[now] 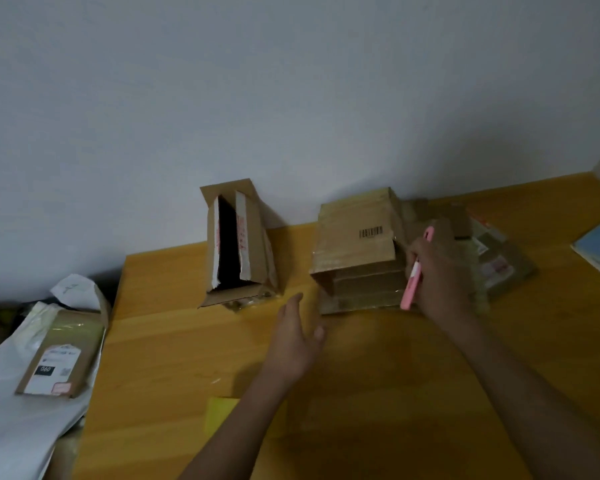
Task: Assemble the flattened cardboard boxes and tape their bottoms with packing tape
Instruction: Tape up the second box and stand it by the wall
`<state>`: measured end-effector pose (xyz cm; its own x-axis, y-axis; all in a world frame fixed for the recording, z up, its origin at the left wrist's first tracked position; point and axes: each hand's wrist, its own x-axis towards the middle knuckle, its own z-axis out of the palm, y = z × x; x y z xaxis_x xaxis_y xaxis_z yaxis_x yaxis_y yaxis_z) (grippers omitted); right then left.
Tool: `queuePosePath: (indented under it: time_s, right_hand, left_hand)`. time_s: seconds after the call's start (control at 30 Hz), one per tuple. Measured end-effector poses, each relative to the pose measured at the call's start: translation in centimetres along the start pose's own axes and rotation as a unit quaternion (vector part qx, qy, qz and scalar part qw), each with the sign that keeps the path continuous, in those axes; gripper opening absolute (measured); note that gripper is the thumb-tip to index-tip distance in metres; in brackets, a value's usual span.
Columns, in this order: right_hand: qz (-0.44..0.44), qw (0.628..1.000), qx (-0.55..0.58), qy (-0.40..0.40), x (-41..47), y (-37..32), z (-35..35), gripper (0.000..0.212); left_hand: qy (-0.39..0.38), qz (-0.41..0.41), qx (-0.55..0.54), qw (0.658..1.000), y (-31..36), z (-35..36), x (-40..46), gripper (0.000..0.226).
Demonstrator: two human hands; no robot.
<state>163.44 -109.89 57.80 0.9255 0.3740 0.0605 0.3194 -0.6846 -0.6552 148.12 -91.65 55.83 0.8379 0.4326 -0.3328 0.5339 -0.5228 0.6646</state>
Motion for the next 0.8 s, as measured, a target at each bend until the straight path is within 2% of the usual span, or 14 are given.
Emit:
queuePosePath:
  time_s: [0.03,0.1,0.17,0.23,0.3,0.4,0.53,0.63,0.7,0.8]
  right_hand:
    - [-0.005,1.0,0.01,0.017,-0.6,-0.2,-0.8,0.022]
    - [0.005,0.994,0.104,0.027,-2.3,-0.7,-2.4,0.028]
    - [0.01,0.987,0.157,0.046,-4.1,-0.8,-4.0,0.03]
    - [0.01,0.984,0.165,0.064,-5.8,-0.6,-5.3,0.033]
    - [0.014,0.982,0.185,0.048,-7.3,0.0,-6.3,0.031]
    - [0.048,0.972,0.229,0.022,-9.6,1.1,-8.1,0.03]
    - [0.112,0.972,0.206,0.012,-12.2,1.5,-9.0,0.031]
    - [0.133,0.968,0.212,0.033,-14.8,1.8,-7.7,0.03]
    - [0.131,0.964,0.217,0.078,-16.4,2.3,-6.9,0.03]
    - [0.101,0.958,0.238,0.122,-18.1,2.8,-6.2,0.033]
  left_hand:
    - [0.003,-0.024,-0.027,0.999,0.7,0.0,-0.3,0.068]
    - [0.022,-0.043,-0.113,0.992,2.1,-0.1,-1.0,0.068]
    - [0.044,-0.038,-0.193,0.98,3.7,-0.3,-1.8,0.064]
    - [0.057,-0.017,-0.219,0.974,5.1,-0.1,-2.8,0.054]
    - [0.073,0.003,-0.213,0.974,5.6,0.2,-3.7,0.043]
    - [0.085,-0.003,-0.215,0.973,6.1,0.3,-5.6,0.04]
    - [0.033,-0.036,-0.204,0.978,6.6,1.1,-8.2,0.029]
    - [0.034,-0.039,-0.158,0.986,6.1,2.9,-9.6,0.015]
    - [0.041,-0.018,-0.125,0.991,5.6,3.8,-10.5,0.021]
    - [0.039,0.054,-0.145,0.987,4.6,3.9,-11.7,0.041]
